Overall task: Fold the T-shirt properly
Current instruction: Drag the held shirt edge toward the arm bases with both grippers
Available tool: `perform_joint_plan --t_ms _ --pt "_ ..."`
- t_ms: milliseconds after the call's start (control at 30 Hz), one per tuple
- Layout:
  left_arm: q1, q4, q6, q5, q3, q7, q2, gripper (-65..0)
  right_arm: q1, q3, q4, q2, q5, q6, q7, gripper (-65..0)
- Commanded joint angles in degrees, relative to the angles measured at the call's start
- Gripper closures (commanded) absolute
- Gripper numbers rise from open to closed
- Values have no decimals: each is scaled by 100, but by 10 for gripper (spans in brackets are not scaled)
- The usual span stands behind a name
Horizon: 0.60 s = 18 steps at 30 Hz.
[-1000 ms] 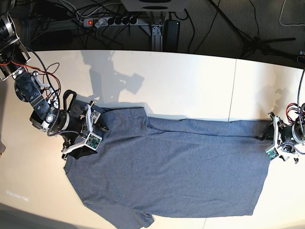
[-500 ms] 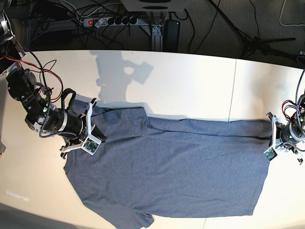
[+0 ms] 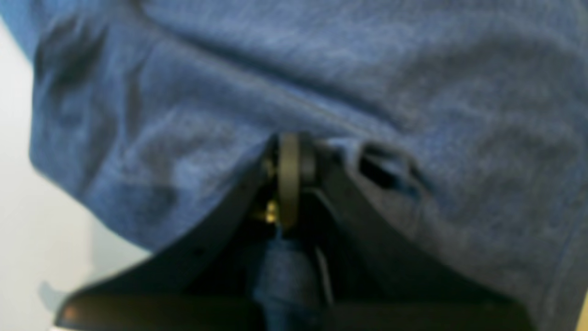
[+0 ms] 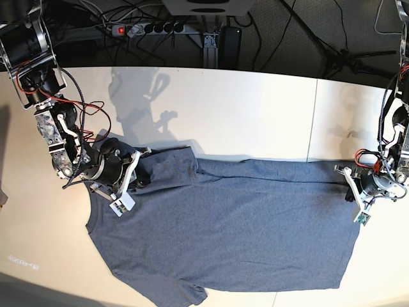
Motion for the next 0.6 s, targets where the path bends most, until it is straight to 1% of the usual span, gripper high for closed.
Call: perform_joint_plan --t_ms 0,33,67,133,233,300,333,400,433,500,567 --pt "-122 -31 -223 -33 -48 -35 -48 0 107 74 -68 48 -28 0 -66 0" --pt "-120 -109 -334 -28 -48 -4 2 0 107 87 -129 37 -33 0 -63 0" --pt "-120 -160 -352 26 -48 31 39 0 107 87 -179 33 -33 0 -66 0" --pt "-122 -195 -343 236 -48 57 72 0 94 87 -249 33 -35 0 -70 0" --pt "-122 -195 -343 304 -50 142 52 0 -48 90 -249 35 -35 2 -76 0" --pt "-122 -192 -345 376 -50 323 31 0 -221 87 -210 35 -33 2 -90 0" --pt "-120 -177 -365 374 -50 483 17 0 -328 90 -160 37 -37 2 -90 0" --pt "-98 -125 -686 345 -50 844 17 0 -605 144 22 52 -42 2 -92 0" --pt "-39 -68 -780 310 -50 979 7 0 -787 223 157 63 -42 4 -96 0" --pt "214 179 -793 116 -50 1095 -81 0 -1226 472 511 70 -42 7 -140 0" --pt "570 514 -758 61 -50 1091 -197 0 -1700 811 883 66 -37 11 -251 0"
